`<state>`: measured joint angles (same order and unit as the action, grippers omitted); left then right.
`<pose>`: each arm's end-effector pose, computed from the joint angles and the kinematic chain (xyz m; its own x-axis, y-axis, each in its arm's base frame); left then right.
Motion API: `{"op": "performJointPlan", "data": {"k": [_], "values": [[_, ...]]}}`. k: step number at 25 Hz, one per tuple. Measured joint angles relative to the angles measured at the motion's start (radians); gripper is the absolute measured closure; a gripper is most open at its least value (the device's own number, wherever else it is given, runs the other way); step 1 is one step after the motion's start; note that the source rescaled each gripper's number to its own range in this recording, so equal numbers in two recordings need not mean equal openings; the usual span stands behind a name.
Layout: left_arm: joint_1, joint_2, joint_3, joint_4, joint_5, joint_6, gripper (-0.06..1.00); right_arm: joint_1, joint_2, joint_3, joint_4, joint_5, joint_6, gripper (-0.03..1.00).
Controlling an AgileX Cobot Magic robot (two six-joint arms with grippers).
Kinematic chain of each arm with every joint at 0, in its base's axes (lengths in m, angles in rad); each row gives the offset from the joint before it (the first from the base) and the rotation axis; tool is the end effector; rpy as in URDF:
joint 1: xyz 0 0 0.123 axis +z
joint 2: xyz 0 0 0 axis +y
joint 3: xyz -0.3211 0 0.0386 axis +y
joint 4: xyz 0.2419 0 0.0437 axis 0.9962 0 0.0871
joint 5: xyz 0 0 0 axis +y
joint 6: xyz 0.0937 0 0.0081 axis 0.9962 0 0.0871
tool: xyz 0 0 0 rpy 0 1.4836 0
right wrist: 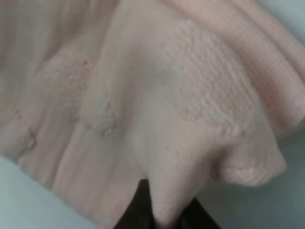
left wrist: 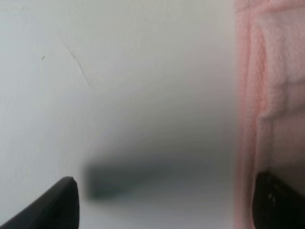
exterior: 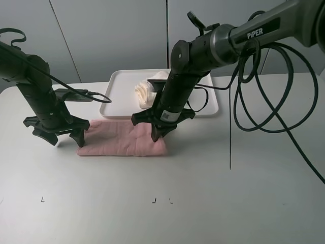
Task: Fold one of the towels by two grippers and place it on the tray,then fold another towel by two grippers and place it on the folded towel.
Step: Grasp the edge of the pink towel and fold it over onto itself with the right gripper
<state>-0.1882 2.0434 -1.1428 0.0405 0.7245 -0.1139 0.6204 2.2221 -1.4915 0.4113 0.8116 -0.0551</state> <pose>0.3620 -0.0664 0.1349 -0.9939 0.1044 -0.0354 0.1035 0.9943 0.0239 0.3494 0.2832 0.1372 -0.9201 -0.3818 -0.0871 -0.3890 0.8655 0.3155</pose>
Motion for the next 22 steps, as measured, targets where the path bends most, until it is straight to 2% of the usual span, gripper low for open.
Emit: {"op": "performJointPlan", "data": {"k": [5, 10, 14, 22], "values": [[0.0, 0.0, 0.0, 0.0, 0.0, 0.002, 0.0, 0.0, -0.004, -0.07, 0.083, 0.127, -0.047, 0.95], [0.0, 0.0, 0.0, 0.0, 0.0, 0.004, 0.0, 0.0, -0.004, -0.089, 0.209, 0.172, -0.097, 0.95], [0.0, 0.0, 0.0, 0.0, 0.0, 0.004, 0.0, 0.0, -0.004, -0.089, 0.339, 0.135, -0.15, 0.95], [0.0, 0.0, 0.0, -0.003, 0.004, 0.002, 0.0, 0.0, 0.042, -0.094, 0.673, 0.037, -0.296, 0.95]]}}
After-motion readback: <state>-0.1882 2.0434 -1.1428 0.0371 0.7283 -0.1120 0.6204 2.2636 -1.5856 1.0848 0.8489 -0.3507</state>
